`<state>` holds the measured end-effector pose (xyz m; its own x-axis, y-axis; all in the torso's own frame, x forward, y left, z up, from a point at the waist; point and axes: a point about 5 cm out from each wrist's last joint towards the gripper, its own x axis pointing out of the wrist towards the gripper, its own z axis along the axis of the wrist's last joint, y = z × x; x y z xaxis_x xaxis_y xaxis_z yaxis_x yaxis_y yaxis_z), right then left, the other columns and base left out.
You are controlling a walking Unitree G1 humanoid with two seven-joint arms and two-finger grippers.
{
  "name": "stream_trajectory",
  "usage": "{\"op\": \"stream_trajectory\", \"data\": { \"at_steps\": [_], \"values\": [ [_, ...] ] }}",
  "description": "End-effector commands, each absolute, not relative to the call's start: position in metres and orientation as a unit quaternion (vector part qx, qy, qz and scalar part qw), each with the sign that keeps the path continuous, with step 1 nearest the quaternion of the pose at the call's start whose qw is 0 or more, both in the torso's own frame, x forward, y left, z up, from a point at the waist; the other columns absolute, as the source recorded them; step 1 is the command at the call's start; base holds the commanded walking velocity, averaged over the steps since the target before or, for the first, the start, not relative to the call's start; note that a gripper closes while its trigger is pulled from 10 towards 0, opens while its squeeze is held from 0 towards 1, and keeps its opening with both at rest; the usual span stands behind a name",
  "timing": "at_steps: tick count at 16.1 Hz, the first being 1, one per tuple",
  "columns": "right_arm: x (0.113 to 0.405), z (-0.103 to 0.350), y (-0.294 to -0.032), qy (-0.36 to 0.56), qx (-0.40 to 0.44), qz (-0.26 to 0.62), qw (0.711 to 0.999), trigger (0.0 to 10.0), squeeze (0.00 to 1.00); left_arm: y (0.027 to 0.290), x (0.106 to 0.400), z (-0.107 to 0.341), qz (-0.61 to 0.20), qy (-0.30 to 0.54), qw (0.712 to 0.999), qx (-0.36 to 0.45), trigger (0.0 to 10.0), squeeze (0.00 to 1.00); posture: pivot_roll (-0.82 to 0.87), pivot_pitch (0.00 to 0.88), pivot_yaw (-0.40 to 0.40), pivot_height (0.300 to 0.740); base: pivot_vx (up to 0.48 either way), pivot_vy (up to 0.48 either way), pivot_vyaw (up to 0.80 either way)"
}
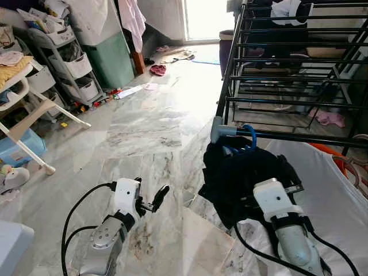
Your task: Hang hanger
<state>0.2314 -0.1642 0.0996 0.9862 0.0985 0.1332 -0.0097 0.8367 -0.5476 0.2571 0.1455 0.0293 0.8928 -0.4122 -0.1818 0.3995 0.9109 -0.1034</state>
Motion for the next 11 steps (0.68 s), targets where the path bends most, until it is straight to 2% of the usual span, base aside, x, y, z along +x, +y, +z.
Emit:
{"op": "stream_trajectory", "data": {
  "at_steps": [1, 3, 5, 9, 11],
  "values": [
    [0.232, 0.105, -0.156, -0.093, -0.268, 0.038, 0.958, 10.0, 1.00, 0.151, 0.258, 0.031, -0.208, 0.101, 0.973, -0.019, 10.0, 0.00, -0.22, 0.000, 0.155, 0.740, 0.000, 0.000, 0.00],
    [0.230, 0.098, -0.156, -0.073, -0.248, 0.051, 0.965, 10.0, 1.00, 0.151, 0.259, 0.032, -0.209, 0.100, 0.973, -0.018, 10.0, 0.00, -0.22, 0.000, 0.155, 0.740, 0.000, 0.000, 0.00],
    [0.229, 0.080, -0.161, -0.012, -0.204, 0.049, 0.978, 10.0, 1.00, 0.151, 0.258, 0.031, -0.210, 0.103, 0.972, -0.016, 10.0, 0.00, -0.22, 0.000, 0.155, 0.740, 0.000, 0.000, 0.00],
    [0.222, 0.074, -0.159, -0.009, -0.219, 0.073, 0.973, 10.0, 1.00, 0.151, 0.256, 0.028, -0.205, 0.111, 0.972, -0.015, 10.0, 0.00, -0.22, 0.000, 0.152, 0.740, 0.000, 0.000, 0.00],
    [0.221, 0.071, -0.162, 0.001, -0.208, 0.065, 0.976, 10.0, 1.00, 0.157, 0.257, 0.022, -0.171, 0.130, 0.977, 0.000, 10.0, 0.00, -0.22, 0.000, 0.151, 0.740, 0.000, 0.000, 0.00]
  ]
}}
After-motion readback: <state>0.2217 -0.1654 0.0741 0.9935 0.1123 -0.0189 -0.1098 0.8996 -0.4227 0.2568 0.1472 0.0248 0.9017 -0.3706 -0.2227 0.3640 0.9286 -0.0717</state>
